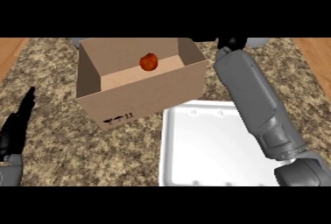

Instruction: Pick the tomato from the tray and place it in the cardboard box

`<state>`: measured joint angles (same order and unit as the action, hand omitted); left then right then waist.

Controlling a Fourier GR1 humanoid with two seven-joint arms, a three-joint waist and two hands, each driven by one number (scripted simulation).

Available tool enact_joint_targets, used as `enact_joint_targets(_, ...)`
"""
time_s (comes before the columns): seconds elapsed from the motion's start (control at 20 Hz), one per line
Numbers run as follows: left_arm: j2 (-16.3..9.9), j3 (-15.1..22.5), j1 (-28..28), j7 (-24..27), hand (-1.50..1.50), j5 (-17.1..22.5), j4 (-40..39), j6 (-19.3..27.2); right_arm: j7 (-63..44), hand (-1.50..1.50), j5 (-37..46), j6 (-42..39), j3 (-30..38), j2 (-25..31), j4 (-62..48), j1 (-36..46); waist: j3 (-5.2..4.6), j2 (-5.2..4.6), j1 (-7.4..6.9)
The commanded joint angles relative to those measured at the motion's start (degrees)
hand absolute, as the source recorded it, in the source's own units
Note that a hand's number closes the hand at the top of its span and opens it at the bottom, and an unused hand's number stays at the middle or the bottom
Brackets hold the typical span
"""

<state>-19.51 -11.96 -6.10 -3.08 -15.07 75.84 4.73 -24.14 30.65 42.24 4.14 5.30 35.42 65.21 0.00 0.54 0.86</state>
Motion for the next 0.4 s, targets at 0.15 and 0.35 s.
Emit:
enact_joint_targets(0.15, -0.38, -1.47, 3.97, 0.43, 0.0, 0.45, 1.93, 0.17, -7.76, -1.5, -0.23, -12.04, -4.27, 6.83, 21.62, -12.51, 0.0, 0.99, 2.23)
enact_joint_targets(0.35, -3.49, -3.3, 1.28, -1.45, 0.0, 1.91, 1.37, -2.42, -13.13, -1.5, -1.07, -20.8, -7.67, 9.35, 34.68, -20.87, -0.02, 0.73, 2.32)
